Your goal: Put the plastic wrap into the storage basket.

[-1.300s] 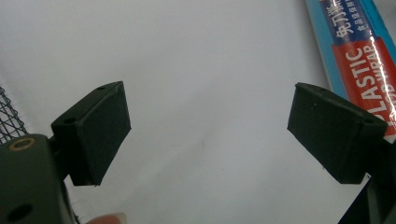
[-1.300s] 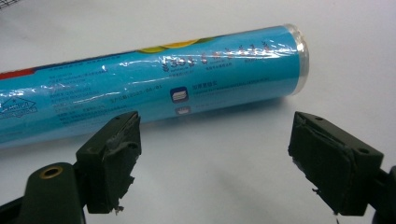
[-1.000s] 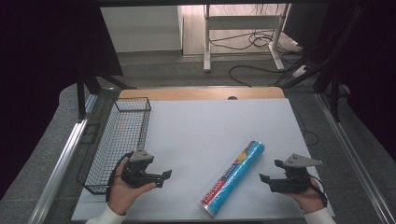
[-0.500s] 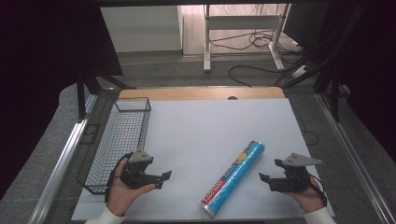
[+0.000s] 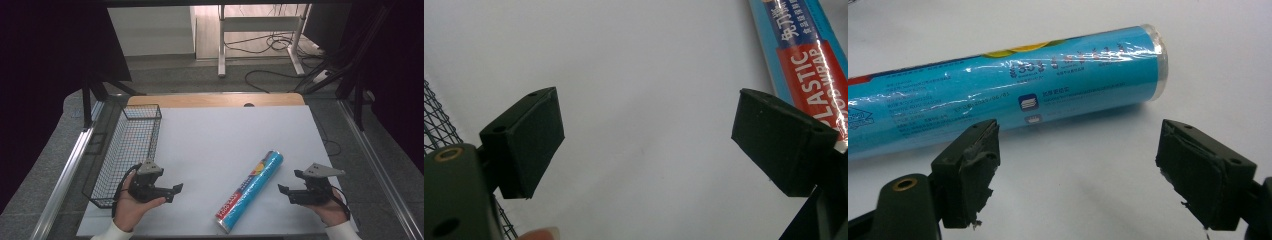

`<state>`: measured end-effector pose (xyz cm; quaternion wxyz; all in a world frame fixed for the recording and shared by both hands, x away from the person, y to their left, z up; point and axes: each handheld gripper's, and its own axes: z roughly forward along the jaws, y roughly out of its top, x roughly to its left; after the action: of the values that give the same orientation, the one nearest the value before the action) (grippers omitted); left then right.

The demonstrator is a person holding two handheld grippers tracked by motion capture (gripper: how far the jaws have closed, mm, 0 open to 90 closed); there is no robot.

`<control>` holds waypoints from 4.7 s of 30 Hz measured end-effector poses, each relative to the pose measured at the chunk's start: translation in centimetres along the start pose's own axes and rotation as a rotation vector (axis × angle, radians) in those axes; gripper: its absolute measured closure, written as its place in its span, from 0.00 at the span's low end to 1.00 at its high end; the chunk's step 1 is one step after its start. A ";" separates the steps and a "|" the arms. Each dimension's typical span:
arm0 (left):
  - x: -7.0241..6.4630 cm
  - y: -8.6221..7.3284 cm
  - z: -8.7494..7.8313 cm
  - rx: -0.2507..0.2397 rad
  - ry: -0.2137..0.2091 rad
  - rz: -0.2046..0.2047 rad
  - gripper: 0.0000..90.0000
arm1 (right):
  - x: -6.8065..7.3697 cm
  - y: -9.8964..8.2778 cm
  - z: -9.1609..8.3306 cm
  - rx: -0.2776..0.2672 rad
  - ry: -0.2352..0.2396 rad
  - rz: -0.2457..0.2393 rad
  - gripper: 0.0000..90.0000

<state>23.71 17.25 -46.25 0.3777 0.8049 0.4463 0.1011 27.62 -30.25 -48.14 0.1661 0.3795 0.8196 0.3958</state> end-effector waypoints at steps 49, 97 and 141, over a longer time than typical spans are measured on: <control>-10.0 9.4 8.8 0.140 -0.195 0.111 0.15 | -2.2 -0.6 -0.7 -0.022 -0.083 0.057 0.22; -14.7 11.2 18.3 0.372 -0.202 0.129 0.19 | -3.2 -1.4 -0.4 0.013 -0.142 0.062 0.22; -8.5 13.3 14.8 0.396 -0.352 -0.052 0.35 | -3.3 -1.4 -0.4 0.019 -0.176 0.051 0.22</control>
<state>34.71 -1.37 -45.83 0.2870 0.8567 0.4052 -0.1394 28.86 -33.55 -49.08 0.2238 0.4352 0.7956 0.3570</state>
